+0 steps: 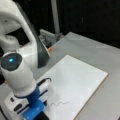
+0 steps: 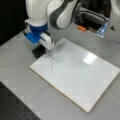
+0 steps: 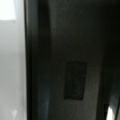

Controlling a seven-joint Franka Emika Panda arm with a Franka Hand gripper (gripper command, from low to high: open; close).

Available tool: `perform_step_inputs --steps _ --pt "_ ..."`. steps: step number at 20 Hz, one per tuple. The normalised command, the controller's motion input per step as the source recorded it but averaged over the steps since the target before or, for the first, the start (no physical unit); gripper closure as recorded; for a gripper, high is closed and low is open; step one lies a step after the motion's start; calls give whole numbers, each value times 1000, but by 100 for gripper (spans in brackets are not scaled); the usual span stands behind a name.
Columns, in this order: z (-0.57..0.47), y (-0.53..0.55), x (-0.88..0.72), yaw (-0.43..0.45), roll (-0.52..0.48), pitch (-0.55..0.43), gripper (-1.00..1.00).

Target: Erasing curve lines

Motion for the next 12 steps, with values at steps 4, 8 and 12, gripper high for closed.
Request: perform_step_inputs --steps 4,8,12 --pt "-72 4 55 -109 5 -12 -100" --pt "-60 17 46 -115 12 -25 -100" --pt "-56 23 51 -114 13 -41 -100"
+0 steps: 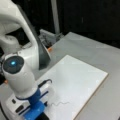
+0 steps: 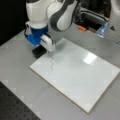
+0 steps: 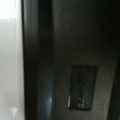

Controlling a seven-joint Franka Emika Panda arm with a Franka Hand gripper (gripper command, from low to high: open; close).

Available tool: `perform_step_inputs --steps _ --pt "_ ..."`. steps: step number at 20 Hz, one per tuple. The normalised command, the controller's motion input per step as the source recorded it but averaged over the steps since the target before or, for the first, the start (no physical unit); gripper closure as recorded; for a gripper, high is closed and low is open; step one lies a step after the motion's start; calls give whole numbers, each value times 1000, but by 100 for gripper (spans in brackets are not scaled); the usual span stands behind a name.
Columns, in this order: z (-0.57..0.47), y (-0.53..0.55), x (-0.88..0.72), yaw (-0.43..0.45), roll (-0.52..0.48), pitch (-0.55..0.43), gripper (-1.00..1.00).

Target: Erasing curve lines

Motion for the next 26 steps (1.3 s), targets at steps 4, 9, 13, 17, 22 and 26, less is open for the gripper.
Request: perform_step_inputs --steps 4,9,13,17,22,26 --pt "-46 15 49 -115 11 -48 -100" --pt "-63 2 57 -113 9 -54 -100" --pt "-93 -10 85 -111 11 -61 100" --pt "-58 -4 90 -106 16 -57 100" --pt "-32 20 74 -114 27 -67 100" --pt "-59 26 69 -124 31 -73 100"
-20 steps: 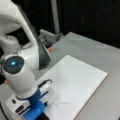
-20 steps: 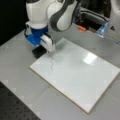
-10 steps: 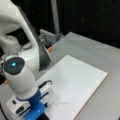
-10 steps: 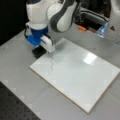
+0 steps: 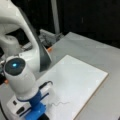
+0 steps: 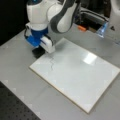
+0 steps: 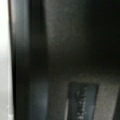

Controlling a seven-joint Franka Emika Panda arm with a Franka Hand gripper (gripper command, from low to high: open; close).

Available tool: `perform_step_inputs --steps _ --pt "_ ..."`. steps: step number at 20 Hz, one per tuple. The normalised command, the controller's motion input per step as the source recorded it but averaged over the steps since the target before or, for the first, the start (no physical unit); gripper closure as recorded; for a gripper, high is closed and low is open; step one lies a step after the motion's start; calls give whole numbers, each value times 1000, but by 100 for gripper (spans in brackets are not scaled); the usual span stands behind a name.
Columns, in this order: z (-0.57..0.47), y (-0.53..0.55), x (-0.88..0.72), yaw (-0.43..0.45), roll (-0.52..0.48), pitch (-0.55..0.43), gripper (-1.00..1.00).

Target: Erasing curve lines

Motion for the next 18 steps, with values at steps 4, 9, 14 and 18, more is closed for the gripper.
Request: perform_step_inputs --steps 4,9,14,18 --pt "-56 24 46 -136 33 -74 100" --pt "-52 33 39 -158 28 -83 100" --pt "240 15 -53 -201 -2 -11 100" --pt "399 32 -123 -185 86 -3 100"
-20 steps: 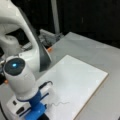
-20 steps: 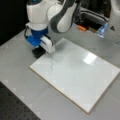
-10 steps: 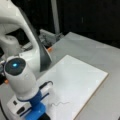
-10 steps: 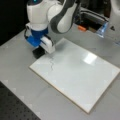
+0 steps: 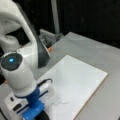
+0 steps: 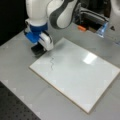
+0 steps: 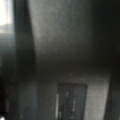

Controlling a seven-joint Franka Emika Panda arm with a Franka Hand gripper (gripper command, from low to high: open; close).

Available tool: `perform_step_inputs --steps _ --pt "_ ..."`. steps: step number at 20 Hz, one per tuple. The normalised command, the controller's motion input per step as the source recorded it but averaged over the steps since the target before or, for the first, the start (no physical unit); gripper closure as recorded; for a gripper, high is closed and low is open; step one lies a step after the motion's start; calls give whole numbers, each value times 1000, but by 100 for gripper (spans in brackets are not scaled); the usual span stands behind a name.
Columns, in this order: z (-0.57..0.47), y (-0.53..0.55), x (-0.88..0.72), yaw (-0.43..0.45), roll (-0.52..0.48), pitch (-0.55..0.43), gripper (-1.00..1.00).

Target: Erasing curve lines

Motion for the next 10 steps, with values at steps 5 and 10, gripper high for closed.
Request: perform_step_inputs --steps 5,10 --pt "267 58 -47 -223 130 -15 100" --pt "1 169 15 -372 140 -7 100"
